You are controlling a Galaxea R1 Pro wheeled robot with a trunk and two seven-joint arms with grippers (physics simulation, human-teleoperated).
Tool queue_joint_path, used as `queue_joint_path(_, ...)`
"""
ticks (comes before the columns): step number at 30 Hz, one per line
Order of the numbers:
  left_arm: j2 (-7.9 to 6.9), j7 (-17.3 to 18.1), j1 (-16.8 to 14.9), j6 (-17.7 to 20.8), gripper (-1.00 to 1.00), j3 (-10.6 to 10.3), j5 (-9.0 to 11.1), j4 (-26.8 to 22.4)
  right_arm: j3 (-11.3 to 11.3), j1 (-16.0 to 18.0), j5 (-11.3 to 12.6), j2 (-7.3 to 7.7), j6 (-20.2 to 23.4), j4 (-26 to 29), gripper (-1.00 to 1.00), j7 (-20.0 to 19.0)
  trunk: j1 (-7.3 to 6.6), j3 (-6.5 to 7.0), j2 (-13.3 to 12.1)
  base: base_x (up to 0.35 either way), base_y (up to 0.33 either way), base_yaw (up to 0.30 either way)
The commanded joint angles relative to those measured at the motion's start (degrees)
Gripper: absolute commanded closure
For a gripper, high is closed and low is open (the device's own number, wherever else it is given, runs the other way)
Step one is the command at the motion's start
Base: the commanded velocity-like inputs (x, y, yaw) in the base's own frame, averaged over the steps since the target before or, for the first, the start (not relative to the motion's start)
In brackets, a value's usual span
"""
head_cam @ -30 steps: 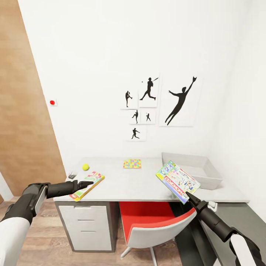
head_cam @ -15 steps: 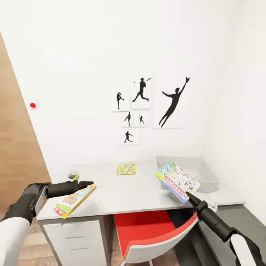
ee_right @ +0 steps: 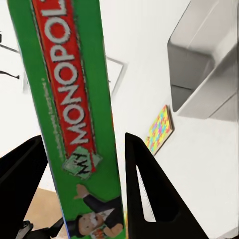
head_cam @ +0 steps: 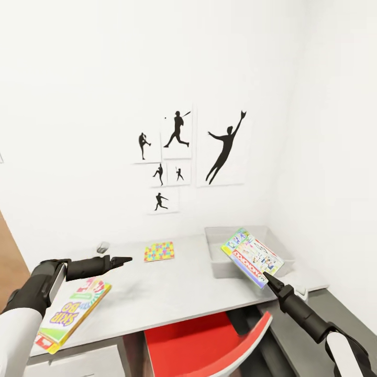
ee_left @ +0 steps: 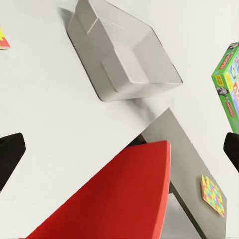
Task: Put all the toys in the child's room - the three board games (two on the bed and one on the table), the two jigsaw puzzles on the table, and the tennis ball on the table - inside the toy box on the table in the child's room.
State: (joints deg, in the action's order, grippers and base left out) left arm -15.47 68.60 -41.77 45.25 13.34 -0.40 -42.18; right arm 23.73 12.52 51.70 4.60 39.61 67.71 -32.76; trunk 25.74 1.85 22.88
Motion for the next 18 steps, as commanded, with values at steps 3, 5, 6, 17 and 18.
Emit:
queue_joint_path(3, 0.0, 0.22, 0.0, 0.54, -1.0, 0.11, -0.04, -0.01, 0.09, 0.05, 0.42, -0.03, 0.47, -0.02, 1.0, -0.09, 0.05, 0.09, 0.04, 0.238, 0.193, -0.245)
queue_joint_path(5, 0.0, 0.22, -0.01, 0.55, -1.0, 0.11, -0.06, -0.01, 0.09, 0.05, 0.42, -0.03, 0.47, -0.03, 1.0, -0.1, 0.05, 0.12, 0.04, 0.24, 0.206, -0.122)
queue_joint_path(6, 0.0, 0.22, -0.01, 0.54, -1.0, 0.09, -0.05, -0.01, 0.09, 0.05, 0.42, -0.03, 0.46, -0.03, 1.0, -0.1, 0.05, 0.13, 0.04, 0.243, 0.19, -0.07)
queue_joint_path(17, 0.0, 0.22, 0.01, 0.54, -1.0, 0.02, -0.04, -0.01, 0.09, 0.05, 0.42, 0.05, 0.47, -0.04, 1.0, -0.09, 0.05, 0.38, 0.04, 0.147, 0.077, -0.114)
queue_joint_path(18, 0.0, 0.22, 0.0, 0.54, -1.0, 0.02, -0.04, -0.01, 0.09, 0.05, 0.42, 0.05, 0.47, -0.03, 1.0, -0.09, 0.05, 0.43, 0.04, 0.014, 0.005, -0.215)
